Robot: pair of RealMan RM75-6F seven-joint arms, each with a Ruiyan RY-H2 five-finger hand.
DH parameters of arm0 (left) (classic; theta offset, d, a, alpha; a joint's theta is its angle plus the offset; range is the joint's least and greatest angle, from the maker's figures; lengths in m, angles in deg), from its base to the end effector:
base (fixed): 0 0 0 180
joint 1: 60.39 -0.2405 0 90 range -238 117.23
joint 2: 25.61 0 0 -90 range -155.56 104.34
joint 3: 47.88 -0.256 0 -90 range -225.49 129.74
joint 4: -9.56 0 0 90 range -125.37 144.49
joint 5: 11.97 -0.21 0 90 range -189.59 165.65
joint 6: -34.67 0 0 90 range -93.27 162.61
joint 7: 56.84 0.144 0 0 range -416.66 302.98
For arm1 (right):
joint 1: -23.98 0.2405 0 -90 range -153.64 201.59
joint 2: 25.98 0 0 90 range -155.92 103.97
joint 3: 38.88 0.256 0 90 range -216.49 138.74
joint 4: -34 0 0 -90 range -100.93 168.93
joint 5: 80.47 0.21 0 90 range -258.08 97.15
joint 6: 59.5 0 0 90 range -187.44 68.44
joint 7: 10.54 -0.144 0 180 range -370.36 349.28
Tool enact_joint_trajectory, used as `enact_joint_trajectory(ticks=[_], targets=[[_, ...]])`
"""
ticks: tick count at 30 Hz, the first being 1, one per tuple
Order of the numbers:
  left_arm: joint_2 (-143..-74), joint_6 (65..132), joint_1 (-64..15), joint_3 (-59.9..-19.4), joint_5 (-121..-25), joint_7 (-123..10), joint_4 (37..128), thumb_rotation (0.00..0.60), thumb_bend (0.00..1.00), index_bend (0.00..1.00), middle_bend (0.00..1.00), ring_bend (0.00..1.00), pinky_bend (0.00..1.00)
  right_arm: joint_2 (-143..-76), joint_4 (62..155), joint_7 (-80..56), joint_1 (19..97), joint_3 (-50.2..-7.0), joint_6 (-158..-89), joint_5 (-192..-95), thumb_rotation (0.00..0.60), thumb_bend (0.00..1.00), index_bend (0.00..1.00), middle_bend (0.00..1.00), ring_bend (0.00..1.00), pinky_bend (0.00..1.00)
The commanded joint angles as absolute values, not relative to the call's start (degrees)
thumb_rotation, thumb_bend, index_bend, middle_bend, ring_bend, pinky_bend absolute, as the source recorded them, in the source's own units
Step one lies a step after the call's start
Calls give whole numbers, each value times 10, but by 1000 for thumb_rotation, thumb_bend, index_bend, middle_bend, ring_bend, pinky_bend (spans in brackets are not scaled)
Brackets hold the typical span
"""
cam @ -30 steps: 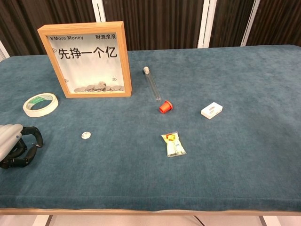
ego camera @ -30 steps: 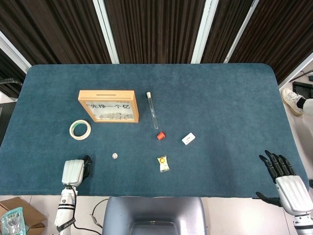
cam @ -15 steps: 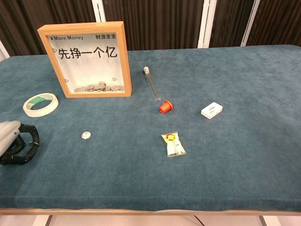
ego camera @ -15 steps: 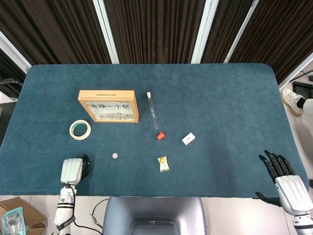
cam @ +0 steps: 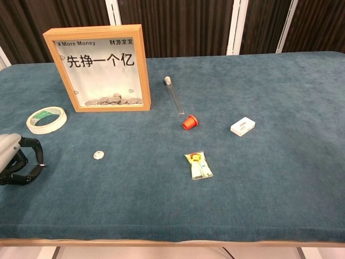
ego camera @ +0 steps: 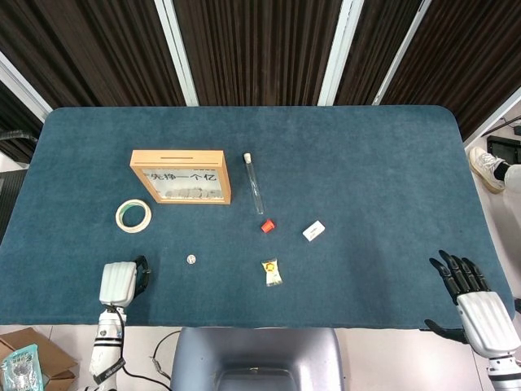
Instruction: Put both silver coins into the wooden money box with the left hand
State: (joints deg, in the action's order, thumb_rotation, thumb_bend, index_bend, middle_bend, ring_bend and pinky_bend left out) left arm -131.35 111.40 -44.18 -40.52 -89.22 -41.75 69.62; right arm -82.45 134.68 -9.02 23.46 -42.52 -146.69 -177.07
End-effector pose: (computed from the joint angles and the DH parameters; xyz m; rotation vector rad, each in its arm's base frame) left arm -0.2828 0.2494 -0.0386 -1.4311 -0.8945 -0.8220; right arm -0.2884 -0.1266 0.1683 1.5272 -0.9435 0.8744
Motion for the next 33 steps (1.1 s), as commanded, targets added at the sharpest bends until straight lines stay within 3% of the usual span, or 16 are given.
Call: enact_joint_trajectory(ticks=[1, 10, 22, 26, 33], targets=[[-1313, 1113, -442, -405, -891, -417, 695, 600, 392, 579, 1000, 1000, 1000, -825, 1347, -90, 235, -425, -1467, -1770, 600, 96, 0, 0, 0, 0], [-1317, 1111, -439, -407, -893, -421, 690, 600, 415, 614, 1000, 1000, 1000, -824, 1348, -91, 235, -425, -1466, -1770, 600, 96, 0, 0, 0, 0], [-1302, 1133, -436, -400, -909, -452, 720, 600, 600, 671, 1000, 1000, 1000, -824, 1349, -90, 235, -424, -1465, -1768, 600, 96, 0, 0, 0, 0], [-1238, 1110, -427, -393, -910, -475, 809, 600, 611, 671, 1000, 1000, 1000, -822, 1348, -96, 235, -423, -1466, -1767, 600, 96, 0, 0, 0, 0], [-1074, 1050, -395, -305, -825, -429, 1036, 600, 629, 671, 1000, 1000, 1000, -820, 1348, -104, 242, -421, -1454, -1759, 600, 96, 0, 0, 0, 0]])
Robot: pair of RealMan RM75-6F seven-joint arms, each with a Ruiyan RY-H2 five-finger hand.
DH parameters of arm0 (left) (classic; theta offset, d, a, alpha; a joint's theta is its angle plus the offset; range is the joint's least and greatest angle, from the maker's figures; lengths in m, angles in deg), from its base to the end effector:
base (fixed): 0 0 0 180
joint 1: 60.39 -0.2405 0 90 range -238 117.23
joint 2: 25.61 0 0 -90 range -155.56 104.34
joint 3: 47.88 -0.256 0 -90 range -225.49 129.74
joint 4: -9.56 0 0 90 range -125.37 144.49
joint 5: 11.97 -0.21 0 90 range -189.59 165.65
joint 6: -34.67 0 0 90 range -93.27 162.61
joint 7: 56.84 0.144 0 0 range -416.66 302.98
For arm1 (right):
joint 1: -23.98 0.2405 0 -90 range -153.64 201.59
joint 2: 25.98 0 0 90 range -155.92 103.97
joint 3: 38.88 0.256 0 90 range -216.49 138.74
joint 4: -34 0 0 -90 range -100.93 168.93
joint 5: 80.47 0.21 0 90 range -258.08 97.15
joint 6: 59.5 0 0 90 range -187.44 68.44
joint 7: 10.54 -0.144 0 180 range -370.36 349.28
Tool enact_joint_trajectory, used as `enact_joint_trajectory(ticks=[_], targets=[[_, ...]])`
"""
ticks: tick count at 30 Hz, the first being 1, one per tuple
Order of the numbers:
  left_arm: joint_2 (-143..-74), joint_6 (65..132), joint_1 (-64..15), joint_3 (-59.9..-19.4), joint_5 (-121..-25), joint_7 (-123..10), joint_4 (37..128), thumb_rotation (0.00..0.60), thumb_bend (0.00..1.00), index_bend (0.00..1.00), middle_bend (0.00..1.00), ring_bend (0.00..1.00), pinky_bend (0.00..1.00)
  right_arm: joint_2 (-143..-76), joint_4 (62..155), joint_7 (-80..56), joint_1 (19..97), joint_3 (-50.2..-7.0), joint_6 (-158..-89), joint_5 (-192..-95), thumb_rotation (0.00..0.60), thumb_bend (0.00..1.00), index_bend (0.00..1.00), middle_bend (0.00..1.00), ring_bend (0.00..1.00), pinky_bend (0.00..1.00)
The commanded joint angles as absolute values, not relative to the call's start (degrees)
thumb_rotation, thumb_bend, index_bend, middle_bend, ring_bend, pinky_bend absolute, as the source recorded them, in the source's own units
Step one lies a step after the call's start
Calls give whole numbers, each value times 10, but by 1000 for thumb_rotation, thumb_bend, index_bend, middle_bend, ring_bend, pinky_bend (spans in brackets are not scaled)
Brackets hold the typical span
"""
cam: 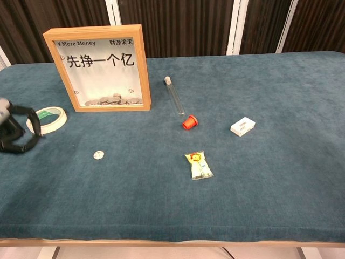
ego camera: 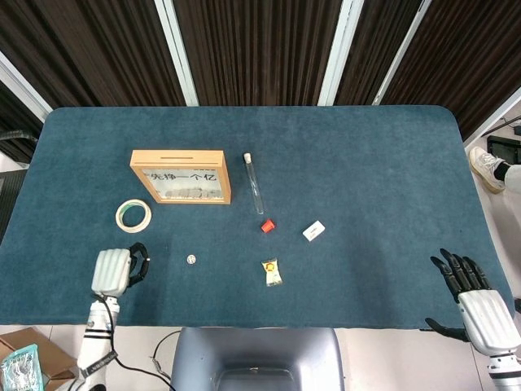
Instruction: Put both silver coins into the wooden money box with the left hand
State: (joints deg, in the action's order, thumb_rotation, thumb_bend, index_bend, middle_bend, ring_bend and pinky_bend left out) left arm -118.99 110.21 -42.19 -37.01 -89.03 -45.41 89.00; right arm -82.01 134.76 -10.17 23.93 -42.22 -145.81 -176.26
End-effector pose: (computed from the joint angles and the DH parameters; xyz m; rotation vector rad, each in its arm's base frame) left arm -0.2475 0.2687 0.0151 -1.3956 -0.9935 -1.0307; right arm -0.2900 -0.1301 0.1697 1.5216 -0.9619 0.8744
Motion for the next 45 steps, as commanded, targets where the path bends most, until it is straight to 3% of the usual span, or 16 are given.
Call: enact_joint_trajectory(ticks=[1, 6, 16, 30, 45], targets=[[-1055, 1035, -388, -291, -803, -426, 1059, 600, 629, 671, 1000, 1000, 1000, -821, 1348, -104, 243, -419, -1451, -1755, 600, 96, 0, 0, 0, 0], [-976, 978, -337, -217, -686, -385, 1131, 600, 631, 671, 1000, 1000, 1000, -821, 1350, -107, 253, -410, -1433, -1731, 600, 96, 0, 0, 0, 0], [-908, 924, -222, -135, -490, -325, 1150, 600, 636, 674, 1000, 1000, 1000, -820, 1350, -108, 264, -396, -1404, -1684, 600, 96, 0, 0, 0, 0], [-965, 872, -49, -174, -331, -268, 1009, 600, 645, 678, 1000, 1000, 1000, -815, 1343, -128, 270, -382, -1391, -1648, 600, 96, 0, 0, 0, 0], [-988, 841, 7, -207, -289, -287, 918, 600, 636, 679, 1000, 1000, 1000, -811, 1341, -139, 267, -380, -1395, -1644, 600, 96, 0, 0, 0, 0]])
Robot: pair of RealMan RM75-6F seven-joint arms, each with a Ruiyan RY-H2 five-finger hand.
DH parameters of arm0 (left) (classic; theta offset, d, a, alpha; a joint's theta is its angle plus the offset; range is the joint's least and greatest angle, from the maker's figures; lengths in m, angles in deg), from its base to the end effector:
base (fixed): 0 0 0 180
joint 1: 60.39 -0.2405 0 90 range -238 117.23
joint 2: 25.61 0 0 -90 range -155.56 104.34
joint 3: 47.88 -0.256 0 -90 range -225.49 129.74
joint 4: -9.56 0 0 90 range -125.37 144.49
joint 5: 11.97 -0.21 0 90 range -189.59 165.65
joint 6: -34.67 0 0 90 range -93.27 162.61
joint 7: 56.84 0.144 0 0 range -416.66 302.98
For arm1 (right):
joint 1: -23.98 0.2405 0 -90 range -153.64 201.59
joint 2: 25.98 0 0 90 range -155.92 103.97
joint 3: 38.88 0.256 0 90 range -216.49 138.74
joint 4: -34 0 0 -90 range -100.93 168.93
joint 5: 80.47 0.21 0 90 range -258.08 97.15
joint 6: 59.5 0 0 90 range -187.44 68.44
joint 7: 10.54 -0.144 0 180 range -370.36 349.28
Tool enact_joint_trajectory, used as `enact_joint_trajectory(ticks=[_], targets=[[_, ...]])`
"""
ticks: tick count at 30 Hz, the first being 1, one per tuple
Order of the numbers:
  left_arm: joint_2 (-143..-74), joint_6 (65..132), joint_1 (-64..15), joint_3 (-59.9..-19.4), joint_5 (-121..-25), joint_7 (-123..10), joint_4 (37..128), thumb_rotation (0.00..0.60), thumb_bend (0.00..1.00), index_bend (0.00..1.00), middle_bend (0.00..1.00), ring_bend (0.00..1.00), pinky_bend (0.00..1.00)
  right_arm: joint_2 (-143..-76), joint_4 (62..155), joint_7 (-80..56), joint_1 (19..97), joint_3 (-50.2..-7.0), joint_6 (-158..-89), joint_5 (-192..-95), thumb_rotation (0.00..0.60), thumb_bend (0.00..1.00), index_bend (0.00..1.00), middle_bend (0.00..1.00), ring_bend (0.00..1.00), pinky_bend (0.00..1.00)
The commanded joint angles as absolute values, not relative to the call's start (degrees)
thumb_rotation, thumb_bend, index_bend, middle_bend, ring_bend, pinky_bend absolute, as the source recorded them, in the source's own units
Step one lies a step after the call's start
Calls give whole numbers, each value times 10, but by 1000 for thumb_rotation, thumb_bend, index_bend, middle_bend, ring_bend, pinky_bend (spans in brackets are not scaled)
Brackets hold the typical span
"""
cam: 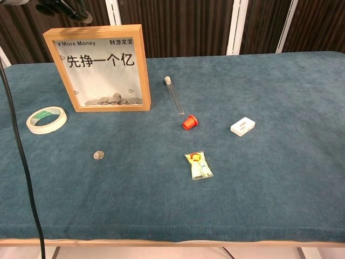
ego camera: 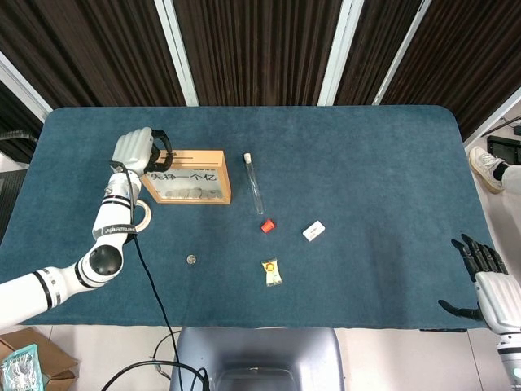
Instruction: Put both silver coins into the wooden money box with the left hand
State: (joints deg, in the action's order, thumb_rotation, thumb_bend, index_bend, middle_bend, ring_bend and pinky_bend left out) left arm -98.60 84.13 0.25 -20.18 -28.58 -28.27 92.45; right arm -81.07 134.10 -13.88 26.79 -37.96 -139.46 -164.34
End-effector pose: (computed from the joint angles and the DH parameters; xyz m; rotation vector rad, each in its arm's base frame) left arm -0.0800 0.4721 0.1267 -1.3681 -1.1929 -0.9889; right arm -0.3135 -0.1603 0.1818 1.3790 -1.0592 0.8116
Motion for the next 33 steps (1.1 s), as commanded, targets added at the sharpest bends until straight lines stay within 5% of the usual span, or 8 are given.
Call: enact_joint_trajectory(ticks=[1, 26, 28, 33], targets=[[-989, 841, 8, -209, -289, -288, 916, 600, 634, 679, 1000, 1000, 1000, -810, 1342, -139, 267, -380, -1396, -1645, 600, 96, 0, 0, 0, 0], [-1016, 858, 29, -250, -305, -297, 886, 600, 606, 677, 1000, 1000, 1000, -805, 1336, -153, 256, -379, -1414, -1648, 600, 96, 0, 0, 0, 0], [-1015, 857, 28, -252, -308, -298, 887, 600, 592, 630, 1000, 1000, 1000, -805, 1336, -153, 255, -379, -1414, -1647, 600, 96, 0, 0, 0, 0], [-1014, 857, 25, -252, -323, -312, 891, 600, 484, 332, 1000, 1000, 1000, -805, 1336, -152, 255, -379, -1414, -1648, 600, 96, 0, 0, 0, 0]])
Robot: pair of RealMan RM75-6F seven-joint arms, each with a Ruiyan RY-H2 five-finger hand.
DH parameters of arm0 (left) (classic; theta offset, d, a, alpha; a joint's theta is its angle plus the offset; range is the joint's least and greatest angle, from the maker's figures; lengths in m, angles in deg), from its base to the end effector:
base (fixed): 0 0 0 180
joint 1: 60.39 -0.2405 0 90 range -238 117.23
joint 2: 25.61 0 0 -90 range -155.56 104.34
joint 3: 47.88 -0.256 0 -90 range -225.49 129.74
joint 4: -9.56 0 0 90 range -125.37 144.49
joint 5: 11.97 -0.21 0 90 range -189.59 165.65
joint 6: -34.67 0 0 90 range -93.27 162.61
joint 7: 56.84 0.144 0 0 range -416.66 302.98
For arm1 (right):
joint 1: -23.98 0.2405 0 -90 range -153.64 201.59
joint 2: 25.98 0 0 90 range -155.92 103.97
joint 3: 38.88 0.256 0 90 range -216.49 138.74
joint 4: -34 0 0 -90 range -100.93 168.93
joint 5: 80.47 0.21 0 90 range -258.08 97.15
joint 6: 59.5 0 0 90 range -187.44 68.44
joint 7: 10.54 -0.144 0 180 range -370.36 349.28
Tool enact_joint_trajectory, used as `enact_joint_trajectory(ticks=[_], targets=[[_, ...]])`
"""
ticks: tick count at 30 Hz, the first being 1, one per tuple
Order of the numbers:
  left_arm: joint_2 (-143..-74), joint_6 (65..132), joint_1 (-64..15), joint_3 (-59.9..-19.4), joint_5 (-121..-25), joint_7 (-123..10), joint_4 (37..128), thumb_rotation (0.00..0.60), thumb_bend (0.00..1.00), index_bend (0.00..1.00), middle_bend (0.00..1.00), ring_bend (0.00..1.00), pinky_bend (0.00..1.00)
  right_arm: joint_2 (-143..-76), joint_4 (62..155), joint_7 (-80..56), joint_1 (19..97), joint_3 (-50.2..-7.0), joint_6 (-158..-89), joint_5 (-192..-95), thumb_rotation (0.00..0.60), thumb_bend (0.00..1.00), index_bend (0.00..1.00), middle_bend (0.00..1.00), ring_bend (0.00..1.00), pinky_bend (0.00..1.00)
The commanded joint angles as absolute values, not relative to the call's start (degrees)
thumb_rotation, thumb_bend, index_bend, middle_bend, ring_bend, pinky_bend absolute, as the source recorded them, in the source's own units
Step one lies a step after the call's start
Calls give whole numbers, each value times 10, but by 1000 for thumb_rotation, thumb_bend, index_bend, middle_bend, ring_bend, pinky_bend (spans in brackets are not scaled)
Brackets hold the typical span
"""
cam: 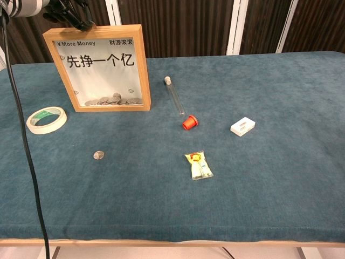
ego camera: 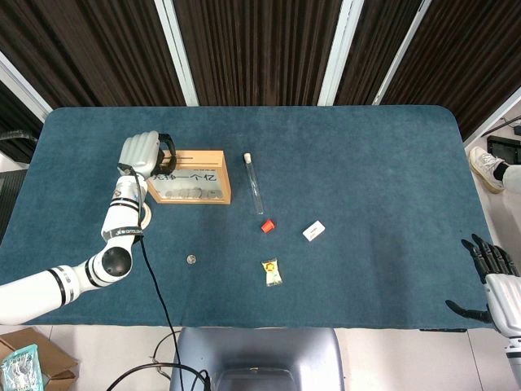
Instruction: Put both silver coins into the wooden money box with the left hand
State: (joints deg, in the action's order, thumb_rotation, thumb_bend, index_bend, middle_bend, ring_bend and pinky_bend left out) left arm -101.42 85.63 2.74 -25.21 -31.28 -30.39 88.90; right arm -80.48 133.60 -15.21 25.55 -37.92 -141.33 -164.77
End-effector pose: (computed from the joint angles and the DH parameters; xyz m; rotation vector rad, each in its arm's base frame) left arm -0.0833 0.4753 0.1092 -1.4003 -1.1311 -0.9567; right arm -0.3163 -0.1544 0.1900 1.3514 -1.0458 0.8237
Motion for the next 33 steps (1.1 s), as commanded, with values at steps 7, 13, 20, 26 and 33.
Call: enact_joint_trajectory(ticks=[7, 13, 20, 26, 33], targets=[[-1011, 860, 21, -252, -336, -322, 897, 600, 447, 266, 1000, 1000, 1000, -804, 1336, -152, 254, -380, -1416, -1649, 600, 97, 0, 0, 0, 0], [-984, 946, -29, -260, -473, -373, 1018, 600, 435, 302, 1000, 1000, 1000, -804, 1334, -156, 256, -381, -1413, -1654, 600, 96, 0, 0, 0, 0], [-979, 1045, -138, -344, -680, -447, 1138, 600, 429, 434, 1000, 1000, 1000, -803, 1338, -156, 254, -389, -1420, -1680, 600, 96, 0, 0, 0, 0], [-1037, 1106, -216, -439, -798, -469, 1101, 600, 428, 448, 1000, 1000, 1000, -803, 1337, -163, 247, -398, -1438, -1710, 600, 97, 0, 0, 0, 0], [-1121, 1122, -274, -484, -838, -506, 1000, 600, 427, 467, 1000, 1000, 1000, -802, 1338, -162, 246, -402, -1441, -1717, 600, 97, 0, 0, 0, 0]])
